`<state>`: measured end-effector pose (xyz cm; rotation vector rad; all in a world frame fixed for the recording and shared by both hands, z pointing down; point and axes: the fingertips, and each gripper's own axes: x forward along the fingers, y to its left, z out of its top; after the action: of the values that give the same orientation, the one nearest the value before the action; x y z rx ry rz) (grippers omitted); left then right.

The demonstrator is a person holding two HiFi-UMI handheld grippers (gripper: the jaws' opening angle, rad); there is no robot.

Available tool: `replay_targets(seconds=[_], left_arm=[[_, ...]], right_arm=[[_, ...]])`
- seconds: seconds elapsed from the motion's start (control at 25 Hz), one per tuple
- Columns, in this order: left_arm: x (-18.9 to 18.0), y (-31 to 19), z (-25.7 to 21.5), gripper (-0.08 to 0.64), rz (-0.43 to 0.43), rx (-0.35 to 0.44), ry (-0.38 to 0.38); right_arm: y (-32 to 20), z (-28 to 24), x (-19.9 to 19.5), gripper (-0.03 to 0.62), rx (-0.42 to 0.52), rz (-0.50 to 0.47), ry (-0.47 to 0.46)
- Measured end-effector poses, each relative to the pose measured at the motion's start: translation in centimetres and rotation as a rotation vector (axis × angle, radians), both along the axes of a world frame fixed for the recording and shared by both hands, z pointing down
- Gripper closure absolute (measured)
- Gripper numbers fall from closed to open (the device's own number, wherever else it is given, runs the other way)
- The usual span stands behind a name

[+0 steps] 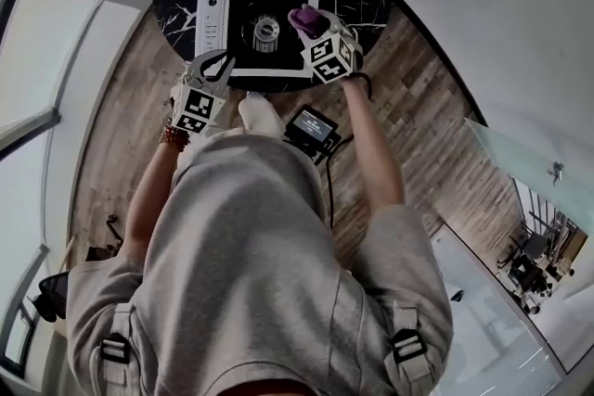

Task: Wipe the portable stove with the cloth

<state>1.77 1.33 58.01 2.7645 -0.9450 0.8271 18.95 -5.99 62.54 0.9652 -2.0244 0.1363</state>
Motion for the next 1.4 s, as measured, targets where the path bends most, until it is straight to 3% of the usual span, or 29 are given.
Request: replay_targets(seconds=[0.24, 0.56, 0.68, 0.8, 0.88, 0.96, 1.24, 1.4], left_arm=[[-0.6, 1.3, 3.6, 0.515, -0.001, -0.095, -0.009], [-1.6, 0.3, 4.6, 0.515, -0.006, -0.101, -0.019], [-1.3, 0.1, 4.9, 0.515, 0.010, -0.105, -0.040], [-0.3, 0.3, 4.9, 0.507, 0.041, -0.097, -0.051], [0.6, 0.7, 5.4, 0.481, 0.079, -0.095, -0.068], [1.0, 1.1, 6.1, 0.465, 0.097, -0.110, -0.082], [-0.2, 1.5, 8.4, 0.418, 0.066, -0.183, -0.055], [-0.2, 1.7, 8.9, 0.400, 0.083, -0.175, -0.076]], right_arm=[[-0.8, 5.1, -0.1, 0.377, -0.080, -0.072, 0.151], [0.9, 3.3, -0.1, 0.270, -0.073, -0.162, 0.079], [1.5, 1.7, -0.1, 0.312, -0.050, -0.205, 0.041], [1.8, 1.6, -0.3, 0.347, -0.037, -0.233, 0.060], [1.3, 2.0, -0.2, 0.402, -0.031, -0.226, 0.078], [0.5, 2.4, 0.1, 0.416, -0.030, -0.199, 0.081], [-0.3, 4.0, -0.2, 0.433, -0.148, -0.235, 0.091], [-0.2, 4.5, -0.1, 0.440, -0.208, -0.246, 0.098]])
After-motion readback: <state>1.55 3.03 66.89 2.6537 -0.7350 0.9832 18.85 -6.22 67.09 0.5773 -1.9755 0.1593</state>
